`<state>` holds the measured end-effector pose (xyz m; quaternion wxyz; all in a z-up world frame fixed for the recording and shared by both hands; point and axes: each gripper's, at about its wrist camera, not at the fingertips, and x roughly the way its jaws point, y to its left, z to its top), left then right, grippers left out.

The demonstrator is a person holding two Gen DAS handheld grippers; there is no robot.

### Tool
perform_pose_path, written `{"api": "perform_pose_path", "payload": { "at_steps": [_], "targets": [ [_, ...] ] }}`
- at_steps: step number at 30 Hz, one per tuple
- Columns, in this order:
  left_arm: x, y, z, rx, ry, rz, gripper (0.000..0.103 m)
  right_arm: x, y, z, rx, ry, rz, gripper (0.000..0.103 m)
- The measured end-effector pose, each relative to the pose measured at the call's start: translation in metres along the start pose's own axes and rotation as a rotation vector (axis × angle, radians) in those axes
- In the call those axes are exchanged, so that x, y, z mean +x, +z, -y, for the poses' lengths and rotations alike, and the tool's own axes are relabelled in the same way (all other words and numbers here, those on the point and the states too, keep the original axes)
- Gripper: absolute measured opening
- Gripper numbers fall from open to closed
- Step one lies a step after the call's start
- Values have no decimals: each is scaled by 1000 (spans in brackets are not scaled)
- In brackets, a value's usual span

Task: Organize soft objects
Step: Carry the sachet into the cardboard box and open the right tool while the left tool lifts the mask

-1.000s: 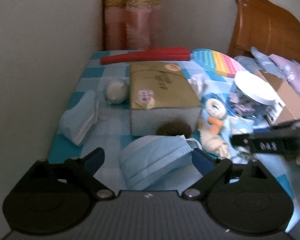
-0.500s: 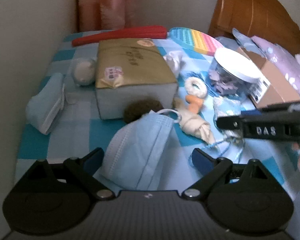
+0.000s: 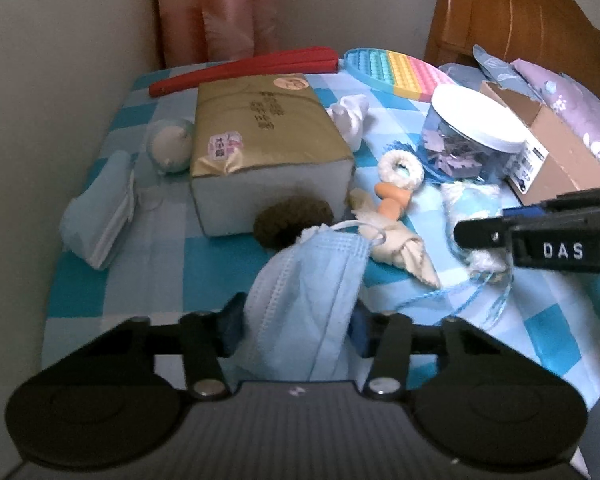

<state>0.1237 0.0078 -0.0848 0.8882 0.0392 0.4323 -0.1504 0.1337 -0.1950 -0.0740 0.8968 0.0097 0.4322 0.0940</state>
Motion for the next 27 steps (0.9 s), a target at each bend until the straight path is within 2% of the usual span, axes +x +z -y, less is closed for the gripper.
{"api": "perform_pose_path", "payload": {
  "at_steps": [2,5,8,13,20,27],
  "targets": [
    [-4,-3,5,16,16,-3,41,-4,-1,-1,-7,2,0,28],
    [-14,-8,13,46,25,-6,40,-10,-4,-3,-26,6,-2,26],
    [-28,-10,17,51,27,4,40,-19,-7,-2,-29,30,-11,20],
    [-56,-12,21,53,29,38,40,-40,-10,0,-42,52,6,20],
    [-72,-15,27,51,40,67,40,-57,-18,-2,-78,44,20,19],
    [-81,-13,33,66,37,77,40,-84,-6,4,-84,30,92,19]
  ]
}}
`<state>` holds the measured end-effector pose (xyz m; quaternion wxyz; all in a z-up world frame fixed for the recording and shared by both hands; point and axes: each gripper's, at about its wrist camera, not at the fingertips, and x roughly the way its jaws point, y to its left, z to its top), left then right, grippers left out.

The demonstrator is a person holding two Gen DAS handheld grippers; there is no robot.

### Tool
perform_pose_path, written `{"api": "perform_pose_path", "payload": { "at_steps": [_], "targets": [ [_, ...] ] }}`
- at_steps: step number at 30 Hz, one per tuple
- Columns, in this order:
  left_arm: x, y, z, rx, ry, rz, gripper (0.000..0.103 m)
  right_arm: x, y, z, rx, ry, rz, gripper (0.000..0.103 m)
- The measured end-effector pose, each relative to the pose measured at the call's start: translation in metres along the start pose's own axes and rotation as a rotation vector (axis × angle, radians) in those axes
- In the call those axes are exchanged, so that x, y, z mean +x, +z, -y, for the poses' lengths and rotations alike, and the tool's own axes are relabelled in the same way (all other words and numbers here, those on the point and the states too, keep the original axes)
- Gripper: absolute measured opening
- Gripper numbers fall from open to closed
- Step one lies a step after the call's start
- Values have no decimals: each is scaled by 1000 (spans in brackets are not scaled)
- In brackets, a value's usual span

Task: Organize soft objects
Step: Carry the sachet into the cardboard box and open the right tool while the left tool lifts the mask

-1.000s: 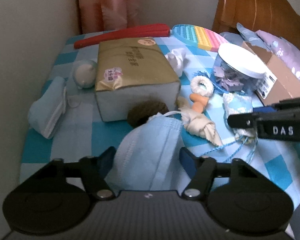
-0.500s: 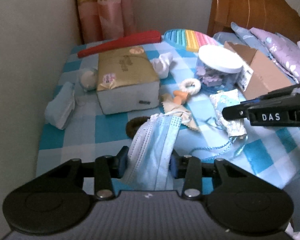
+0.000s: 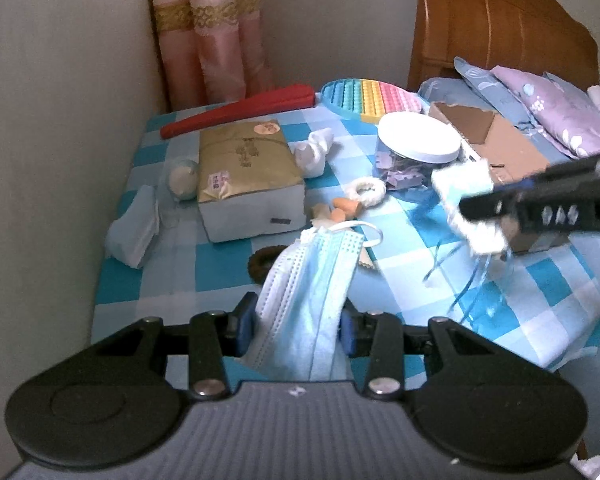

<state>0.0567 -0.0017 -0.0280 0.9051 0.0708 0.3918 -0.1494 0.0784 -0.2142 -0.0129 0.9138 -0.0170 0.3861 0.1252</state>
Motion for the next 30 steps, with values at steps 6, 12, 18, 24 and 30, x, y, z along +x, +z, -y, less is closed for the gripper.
{"api": "perform_pose_path", "payload": {
  "at_steps": [6,12,18,24,30],
  "targets": [
    [0,1,3,19,-1,-2,40,-24,20,16,-6,-60,73,19],
    [3,6,10,35,-23,5,40,-43,35,54,21,-156,104,19],
    [7,14,23,54,-51,10,40,-44,36,95,46,-225,57,19],
    [11,27,40,90,-67,14,40,-10,30,113,54,-194,-71,20],
    [15,42,59,142,-69,23,40,21,28,127,79,-94,-252,24]
  ]
}}
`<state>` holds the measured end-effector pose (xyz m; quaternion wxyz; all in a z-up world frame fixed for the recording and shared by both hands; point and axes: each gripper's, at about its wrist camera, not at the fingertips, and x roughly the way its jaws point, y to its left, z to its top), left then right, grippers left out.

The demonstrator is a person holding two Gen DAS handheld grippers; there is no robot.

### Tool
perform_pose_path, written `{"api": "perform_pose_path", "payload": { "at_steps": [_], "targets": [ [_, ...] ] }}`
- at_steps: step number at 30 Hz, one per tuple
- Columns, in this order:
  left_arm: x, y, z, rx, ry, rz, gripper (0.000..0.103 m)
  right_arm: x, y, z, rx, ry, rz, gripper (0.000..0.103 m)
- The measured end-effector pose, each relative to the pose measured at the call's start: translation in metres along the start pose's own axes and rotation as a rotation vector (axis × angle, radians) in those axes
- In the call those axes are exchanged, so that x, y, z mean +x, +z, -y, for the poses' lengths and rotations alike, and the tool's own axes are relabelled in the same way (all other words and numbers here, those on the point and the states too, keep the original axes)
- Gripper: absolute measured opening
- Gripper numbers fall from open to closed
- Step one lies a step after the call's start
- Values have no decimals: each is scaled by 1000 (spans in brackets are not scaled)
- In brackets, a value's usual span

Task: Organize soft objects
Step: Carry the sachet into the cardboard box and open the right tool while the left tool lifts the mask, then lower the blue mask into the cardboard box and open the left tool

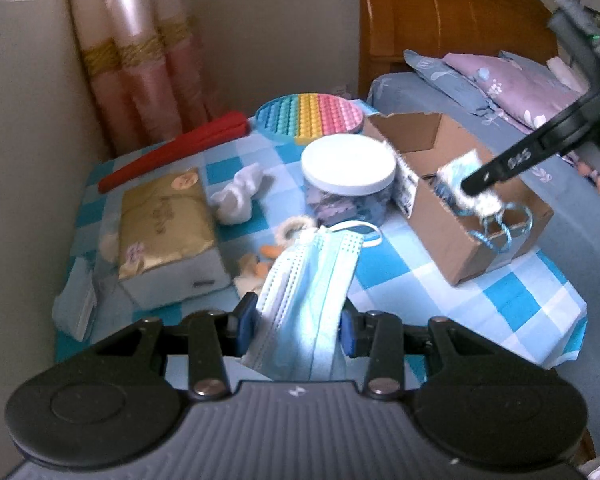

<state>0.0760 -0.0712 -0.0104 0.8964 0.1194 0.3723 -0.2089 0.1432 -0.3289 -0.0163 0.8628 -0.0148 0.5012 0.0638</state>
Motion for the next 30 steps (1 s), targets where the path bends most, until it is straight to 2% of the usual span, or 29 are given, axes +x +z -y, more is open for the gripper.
{"api": "perform_pose_path", "payload": {
  "at_steps": [1,2,3,5,10,12,17,23,28,30],
  "targets": [
    [1,3,3,7,-4,1,40,1,1,0,-4,8,-10,27],
    [2,7,6,15,-10,1,40,1,1,0,-9,11,-10,36],
    [4,11,8,22,-16,1,40,-1,1,1,-12,10,-3,50],
    [7,20,15,41,-22,-2,40,-9,0,3,-17,-2,28,64],
    [13,45,35,82,-57,15,40,-21,-5,12,-9,20,52,72],
    [17,55,43,93,-73,17,40,-25,-11,15,-17,34,51,86],
    [34,89,63,106,-137,10,40,-33,-30,19,-37,75,58,92],
    [72,132,89,74,-215,-30,40,-39,-45,25,-18,105,81,97],
    [109,157,107,54,-218,-58,41,-44,-50,30,-1,109,96,98],
    [120,162,110,46,-219,-69,59,-46,-51,32,0,108,105,100]
  ]
}}
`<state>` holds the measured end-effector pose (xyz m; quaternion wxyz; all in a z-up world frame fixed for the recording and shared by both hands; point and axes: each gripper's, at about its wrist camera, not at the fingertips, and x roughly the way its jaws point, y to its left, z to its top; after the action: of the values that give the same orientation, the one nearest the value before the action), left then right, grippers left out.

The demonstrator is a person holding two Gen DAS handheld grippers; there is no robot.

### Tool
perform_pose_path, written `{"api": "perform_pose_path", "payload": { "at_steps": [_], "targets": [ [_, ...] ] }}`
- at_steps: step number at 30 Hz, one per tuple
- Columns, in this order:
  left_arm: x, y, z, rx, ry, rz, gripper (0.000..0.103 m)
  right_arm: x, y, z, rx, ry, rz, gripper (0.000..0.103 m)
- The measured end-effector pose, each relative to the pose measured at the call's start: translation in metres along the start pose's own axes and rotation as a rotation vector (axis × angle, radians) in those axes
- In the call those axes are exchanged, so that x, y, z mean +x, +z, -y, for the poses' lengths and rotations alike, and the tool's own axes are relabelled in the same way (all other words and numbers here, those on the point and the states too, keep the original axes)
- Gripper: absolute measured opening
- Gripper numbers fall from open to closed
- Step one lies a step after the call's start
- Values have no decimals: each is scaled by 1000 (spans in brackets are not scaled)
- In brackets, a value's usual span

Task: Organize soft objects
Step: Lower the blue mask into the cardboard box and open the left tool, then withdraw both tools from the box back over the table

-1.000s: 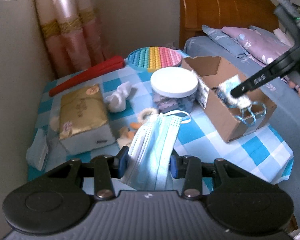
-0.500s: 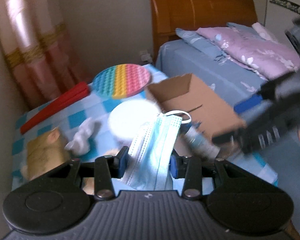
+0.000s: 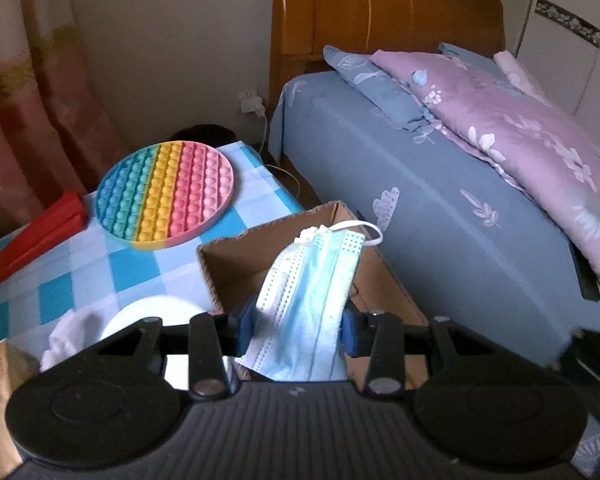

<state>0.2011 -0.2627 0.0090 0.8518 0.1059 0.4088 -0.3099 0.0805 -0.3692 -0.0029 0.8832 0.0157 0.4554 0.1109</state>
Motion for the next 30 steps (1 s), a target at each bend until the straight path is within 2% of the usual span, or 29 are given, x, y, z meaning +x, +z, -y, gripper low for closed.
{"api": "perform_pose_path", "payload": {
  "at_steps": [1,2,5,8,13,18,25,30],
  "targets": [
    [6,1,-1,-14,3,-12,80,-1,-1,1,1,-1,4,100],
    [10,2,-2,-26,9,-18,93,-3,-1,1,2,-2,10,100],
    [12,0,-4,-47,40,16,93,-4,-1,3,7,-1,19,100],
    [5,-3,-9,-48,40,25,93,-7,-1,1,8,4,31,100],
    [-26,-10,-13,-41,56,75,95,-12,-1,-8,-7,1,51,101],
    [-59,-24,-20,-23,122,115,98,-18,-4,-23,-23,-1,73,102],
    [-106,-68,-35,-43,250,150,101,-25,-11,-50,-48,14,109,103],
    [-131,-113,-51,-119,334,144,101,-22,-18,-74,-74,18,122,103]
  ]
}}
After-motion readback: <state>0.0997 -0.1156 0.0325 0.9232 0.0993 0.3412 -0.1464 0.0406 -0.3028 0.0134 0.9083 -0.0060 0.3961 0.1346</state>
